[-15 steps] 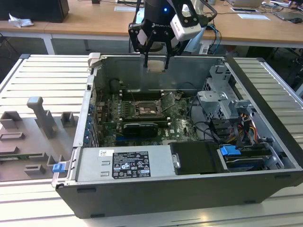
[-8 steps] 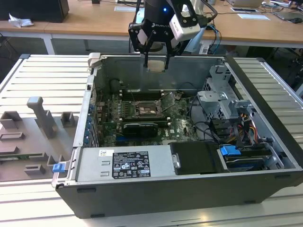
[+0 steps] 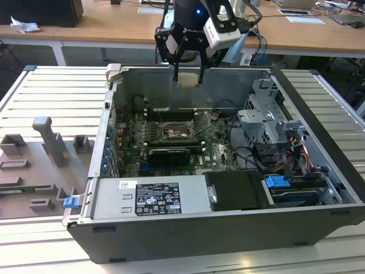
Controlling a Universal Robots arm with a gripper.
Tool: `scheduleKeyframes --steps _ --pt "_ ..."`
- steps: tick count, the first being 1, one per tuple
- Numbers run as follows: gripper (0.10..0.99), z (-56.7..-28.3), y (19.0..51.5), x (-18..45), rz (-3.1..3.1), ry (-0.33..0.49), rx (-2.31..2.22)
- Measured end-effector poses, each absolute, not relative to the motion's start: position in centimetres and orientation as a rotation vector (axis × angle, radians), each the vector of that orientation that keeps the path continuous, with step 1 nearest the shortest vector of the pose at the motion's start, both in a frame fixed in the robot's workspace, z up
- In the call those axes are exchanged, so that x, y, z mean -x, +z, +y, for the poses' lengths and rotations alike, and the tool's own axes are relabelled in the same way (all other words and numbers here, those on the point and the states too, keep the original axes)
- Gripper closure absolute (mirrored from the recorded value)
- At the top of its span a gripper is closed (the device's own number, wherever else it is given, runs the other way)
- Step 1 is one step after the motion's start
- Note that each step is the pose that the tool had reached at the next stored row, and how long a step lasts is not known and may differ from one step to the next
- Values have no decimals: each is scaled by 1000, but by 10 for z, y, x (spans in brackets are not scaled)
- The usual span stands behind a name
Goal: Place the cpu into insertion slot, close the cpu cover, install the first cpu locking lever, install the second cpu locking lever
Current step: 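Place the cpu into insertion slot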
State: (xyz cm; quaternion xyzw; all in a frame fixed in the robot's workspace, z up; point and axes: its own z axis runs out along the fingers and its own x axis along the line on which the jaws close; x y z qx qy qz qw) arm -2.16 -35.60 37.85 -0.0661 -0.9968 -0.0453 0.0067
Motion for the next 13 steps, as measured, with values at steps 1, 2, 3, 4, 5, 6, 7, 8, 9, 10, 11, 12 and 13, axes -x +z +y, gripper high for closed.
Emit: scheduleKeyframes --steps 1,2,3,4,5,6,7,8,9,10,11,12,13 --pt "545 -356 379 22 -3118 -142 209" --pt "545 -356 379 22 -3118 -142 211" --pt "545 -356 379 22 -3118 -142 215" --pt "545 -356 379 22 -3118 -142 219" --pt "545 -356 379 22 -3118 -142 223" --pt "545 -356 379 22 -3117 -142 227" --pt "545 -356 379 22 -3117 -142 230" --pt "545 -356 379 22 -3117 -142 233" --pt "545 -356 379 22 -3117 -142 237" --pt "545 -356 379 22 -3117 -142 241" --pt "545 -356 379 22 -3116 -142 248" --pt "545 -356 379 22 -3116 -142 258" --pt "545 -356 378 22 -3115 -142 273"
